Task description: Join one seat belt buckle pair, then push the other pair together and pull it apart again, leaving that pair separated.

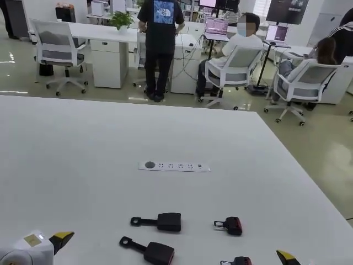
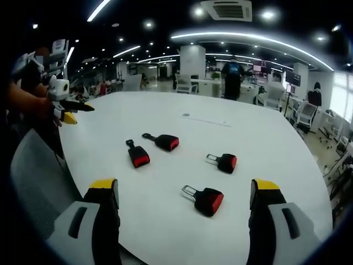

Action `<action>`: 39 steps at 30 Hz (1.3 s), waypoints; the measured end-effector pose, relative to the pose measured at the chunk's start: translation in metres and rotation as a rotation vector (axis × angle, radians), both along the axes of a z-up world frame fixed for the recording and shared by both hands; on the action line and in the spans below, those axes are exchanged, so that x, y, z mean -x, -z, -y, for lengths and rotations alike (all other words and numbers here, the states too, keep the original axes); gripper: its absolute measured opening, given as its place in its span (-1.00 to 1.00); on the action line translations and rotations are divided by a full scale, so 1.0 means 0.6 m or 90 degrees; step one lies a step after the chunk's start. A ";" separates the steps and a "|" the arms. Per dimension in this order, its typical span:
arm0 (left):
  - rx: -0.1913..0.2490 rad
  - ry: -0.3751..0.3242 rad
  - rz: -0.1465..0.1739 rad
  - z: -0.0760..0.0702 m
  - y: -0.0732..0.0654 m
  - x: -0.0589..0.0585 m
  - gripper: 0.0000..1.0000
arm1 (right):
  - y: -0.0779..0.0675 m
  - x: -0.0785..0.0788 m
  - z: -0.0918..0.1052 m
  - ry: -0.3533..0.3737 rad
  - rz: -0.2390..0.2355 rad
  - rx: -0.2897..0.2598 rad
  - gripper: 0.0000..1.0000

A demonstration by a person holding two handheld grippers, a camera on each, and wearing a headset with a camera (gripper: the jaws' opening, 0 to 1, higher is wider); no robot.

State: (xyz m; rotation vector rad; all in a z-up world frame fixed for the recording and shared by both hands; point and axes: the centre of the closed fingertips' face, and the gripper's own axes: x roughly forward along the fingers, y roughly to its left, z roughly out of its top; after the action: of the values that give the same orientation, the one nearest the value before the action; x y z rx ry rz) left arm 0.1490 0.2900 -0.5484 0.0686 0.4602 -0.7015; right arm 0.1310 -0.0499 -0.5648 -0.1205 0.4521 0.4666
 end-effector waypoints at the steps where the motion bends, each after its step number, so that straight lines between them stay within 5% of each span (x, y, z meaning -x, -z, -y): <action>1: 0.002 0.000 -0.001 0.001 -0.002 0.002 0.88 | 0.000 0.000 0.000 0.000 0.000 0.000 0.99; 39: -0.008 0.016 -0.006 0.007 0.013 -0.005 0.84 | 0.013 0.000 0.007 -0.004 -0.013 -0.002 0.99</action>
State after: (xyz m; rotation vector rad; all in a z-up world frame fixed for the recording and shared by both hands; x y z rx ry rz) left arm 0.1518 0.2858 -0.5564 0.0831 0.4740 -0.7241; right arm 0.1312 -0.0539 -0.5728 -0.1148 0.4710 0.4750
